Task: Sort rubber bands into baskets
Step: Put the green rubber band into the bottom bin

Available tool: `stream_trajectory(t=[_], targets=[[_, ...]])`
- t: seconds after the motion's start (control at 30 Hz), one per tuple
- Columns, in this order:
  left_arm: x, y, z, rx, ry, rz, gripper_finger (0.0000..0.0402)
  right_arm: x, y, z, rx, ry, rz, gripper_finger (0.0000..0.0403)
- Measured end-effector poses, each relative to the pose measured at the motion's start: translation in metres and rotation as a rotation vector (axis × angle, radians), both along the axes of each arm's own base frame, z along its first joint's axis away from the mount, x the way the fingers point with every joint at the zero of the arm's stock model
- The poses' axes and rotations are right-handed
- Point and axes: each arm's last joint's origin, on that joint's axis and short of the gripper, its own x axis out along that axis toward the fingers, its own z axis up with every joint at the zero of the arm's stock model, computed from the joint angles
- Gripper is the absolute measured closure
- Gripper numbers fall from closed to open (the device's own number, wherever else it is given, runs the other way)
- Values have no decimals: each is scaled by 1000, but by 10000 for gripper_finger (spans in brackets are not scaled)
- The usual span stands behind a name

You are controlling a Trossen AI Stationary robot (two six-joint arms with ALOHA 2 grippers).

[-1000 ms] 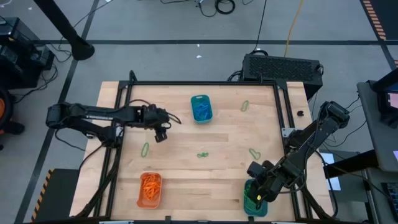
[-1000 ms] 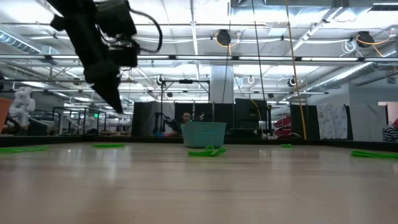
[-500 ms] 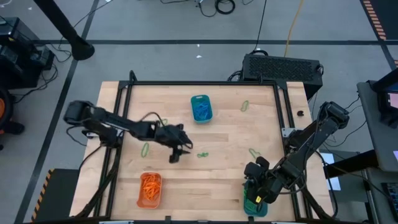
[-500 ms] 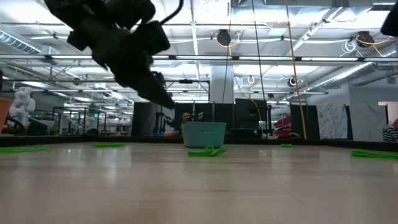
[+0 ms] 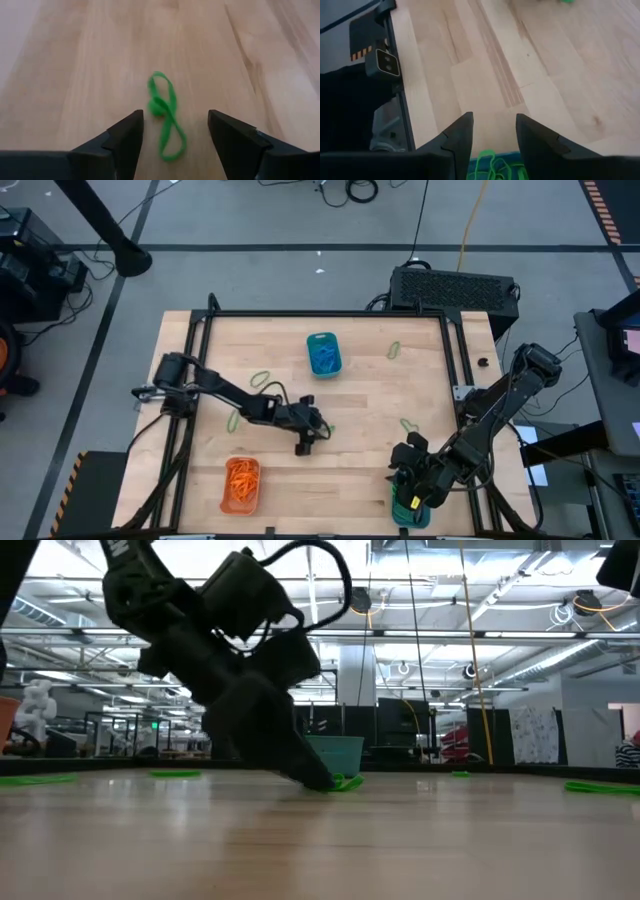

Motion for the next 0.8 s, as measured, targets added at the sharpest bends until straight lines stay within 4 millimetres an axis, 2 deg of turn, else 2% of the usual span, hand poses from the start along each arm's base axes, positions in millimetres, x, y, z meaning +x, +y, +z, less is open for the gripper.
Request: stream_trajectory(t=[0.2,0.3,0.4,0.53,0.57,0.67,0.8], targets=[[12,-2,-10,8,4,9,173,1,1,1,14,-13,0,261],[13,-1,-10,7,4,8,195,1,1,1,15,-14,0,261],[12,-1,-10,7,6,9,253,1,1,1,8,-18,0,261],[12,-1,-9,9,9,10,369,2,0,1,-12,-40,-17,261],[12,-1,-7,10,8,8,384,2,0,1,-16,-44,-19,261],[9,0,2,16,0,7,389,2,-1,1,-32,-57,-28,261],[6,1,39,22,-98,-3,396,7,-2,3,-143,-165,-65,261]])
